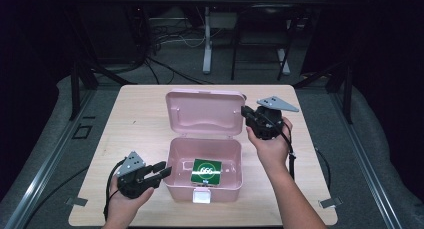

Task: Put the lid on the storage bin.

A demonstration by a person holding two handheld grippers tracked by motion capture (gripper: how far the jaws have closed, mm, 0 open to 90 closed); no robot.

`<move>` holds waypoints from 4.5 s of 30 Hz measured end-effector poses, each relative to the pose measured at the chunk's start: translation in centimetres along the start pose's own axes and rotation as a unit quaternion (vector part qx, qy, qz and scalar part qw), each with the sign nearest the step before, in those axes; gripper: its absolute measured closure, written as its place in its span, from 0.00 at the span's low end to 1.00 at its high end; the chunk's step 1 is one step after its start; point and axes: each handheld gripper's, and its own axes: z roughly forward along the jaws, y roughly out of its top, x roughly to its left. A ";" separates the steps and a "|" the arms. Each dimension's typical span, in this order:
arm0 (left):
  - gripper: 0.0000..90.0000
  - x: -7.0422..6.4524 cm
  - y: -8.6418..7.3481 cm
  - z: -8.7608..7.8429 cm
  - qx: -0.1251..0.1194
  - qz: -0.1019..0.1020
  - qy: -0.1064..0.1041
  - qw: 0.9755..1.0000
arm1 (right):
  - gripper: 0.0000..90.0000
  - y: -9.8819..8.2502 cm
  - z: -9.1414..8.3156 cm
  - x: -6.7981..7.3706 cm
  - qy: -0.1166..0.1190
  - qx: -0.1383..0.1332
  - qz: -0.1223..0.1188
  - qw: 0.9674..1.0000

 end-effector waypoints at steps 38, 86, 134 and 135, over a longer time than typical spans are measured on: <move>0.70 1.8 2.9 -0.4 -0.032 0.000 0.011 0.999 | 0.94 -2.0 -1.9 0.6 0.010 -0.047 0.012 0.999; 0.91 3.6 13.1 2.1 -0.084 0.030 0.081 0.993 | 0.94 -2.4 -2.2 0.4 0.022 -0.047 0.020 0.998; 0.80 1.5 11.0 -0.6 -0.085 0.040 0.043 0.995 | 0.80 -1.7 -3.6 -0.8 0.047 -0.064 0.053 0.995; 0.79 1.5 11.0 -0.6 -0.085 0.040 0.043 0.995 | 0.80 -1.7 -3.6 -0.8 0.047 -0.064 0.053 0.995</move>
